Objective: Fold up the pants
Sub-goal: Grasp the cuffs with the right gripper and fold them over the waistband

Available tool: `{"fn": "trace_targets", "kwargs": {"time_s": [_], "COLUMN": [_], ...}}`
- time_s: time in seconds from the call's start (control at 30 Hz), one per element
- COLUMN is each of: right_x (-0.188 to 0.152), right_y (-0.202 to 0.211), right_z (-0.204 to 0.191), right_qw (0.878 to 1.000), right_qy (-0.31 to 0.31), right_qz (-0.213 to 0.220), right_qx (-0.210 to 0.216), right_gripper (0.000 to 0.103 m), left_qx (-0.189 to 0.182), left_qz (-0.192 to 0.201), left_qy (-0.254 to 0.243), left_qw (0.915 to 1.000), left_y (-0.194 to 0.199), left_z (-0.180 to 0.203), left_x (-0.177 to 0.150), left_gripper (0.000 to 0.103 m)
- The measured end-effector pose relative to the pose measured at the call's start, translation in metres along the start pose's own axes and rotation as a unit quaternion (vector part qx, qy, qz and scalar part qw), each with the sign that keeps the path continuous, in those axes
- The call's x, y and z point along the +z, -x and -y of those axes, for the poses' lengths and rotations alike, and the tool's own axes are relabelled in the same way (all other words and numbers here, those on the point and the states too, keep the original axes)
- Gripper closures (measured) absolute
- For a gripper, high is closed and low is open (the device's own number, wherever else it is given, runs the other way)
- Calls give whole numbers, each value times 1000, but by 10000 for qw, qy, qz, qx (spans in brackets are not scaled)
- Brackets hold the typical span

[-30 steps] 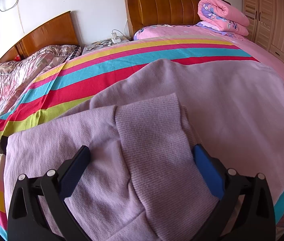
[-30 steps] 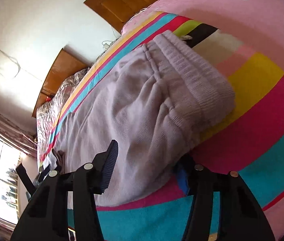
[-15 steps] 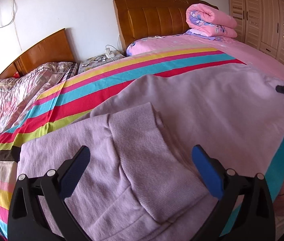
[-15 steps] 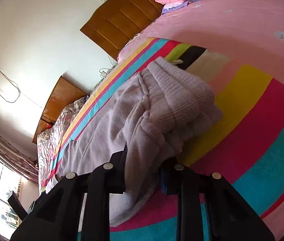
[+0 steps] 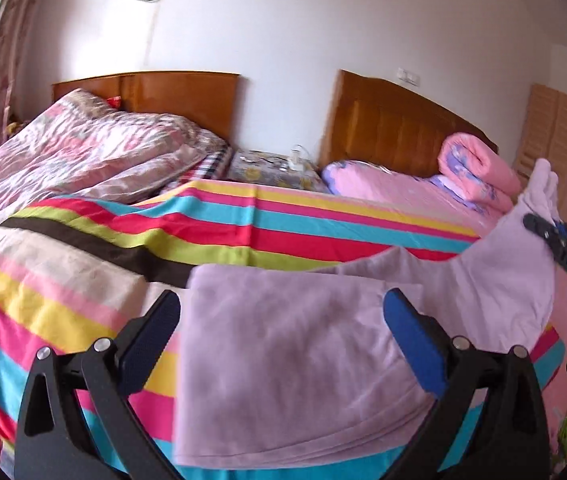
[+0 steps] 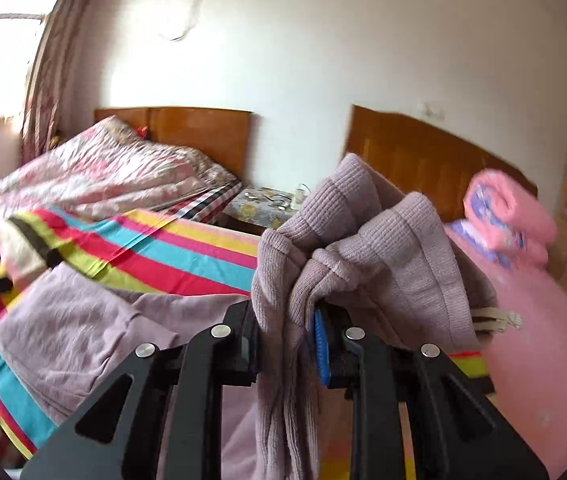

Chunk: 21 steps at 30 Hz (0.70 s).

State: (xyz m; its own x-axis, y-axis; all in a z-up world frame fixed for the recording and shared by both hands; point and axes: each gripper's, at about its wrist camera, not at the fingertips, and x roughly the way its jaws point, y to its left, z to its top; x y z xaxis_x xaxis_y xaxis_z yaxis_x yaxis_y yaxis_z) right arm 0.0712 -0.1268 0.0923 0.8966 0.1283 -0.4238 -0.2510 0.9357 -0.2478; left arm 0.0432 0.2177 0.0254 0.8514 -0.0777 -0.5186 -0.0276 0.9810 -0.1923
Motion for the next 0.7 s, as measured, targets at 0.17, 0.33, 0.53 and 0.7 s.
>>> {"fn": "trace_targets", "kwargs": {"time_s": [0.17, 0.33, 0.53, 0.7], "right_x": [-38, -99, -85, -78], "right_y": [-3, -1, 6, 13], "right_z": [-194, -270, -254, -241], "right_qw": [9558, 9157, 9296, 9414], "right_qy": [2793, 3913, 3564, 3215], "right_qz": [-81, -83, 280, 558], "right_qx": [914, 918, 896, 861], "right_gripper": [82, 83, 84, 84], "left_qx": [476, -404, -2250, -2538], "left_qz": [3, -511, -1365, -2092], "left_qy": [844, 1048, 1941, 1941], "left_qw": [9953, 9924, 9450, 9242], "left_y": [33, 26, -13, -50], "left_z": [-78, -86, -62, -28], "left_x": [-8, -22, -30, -25], "left_gripper": [2, 2, 2, 2]}}
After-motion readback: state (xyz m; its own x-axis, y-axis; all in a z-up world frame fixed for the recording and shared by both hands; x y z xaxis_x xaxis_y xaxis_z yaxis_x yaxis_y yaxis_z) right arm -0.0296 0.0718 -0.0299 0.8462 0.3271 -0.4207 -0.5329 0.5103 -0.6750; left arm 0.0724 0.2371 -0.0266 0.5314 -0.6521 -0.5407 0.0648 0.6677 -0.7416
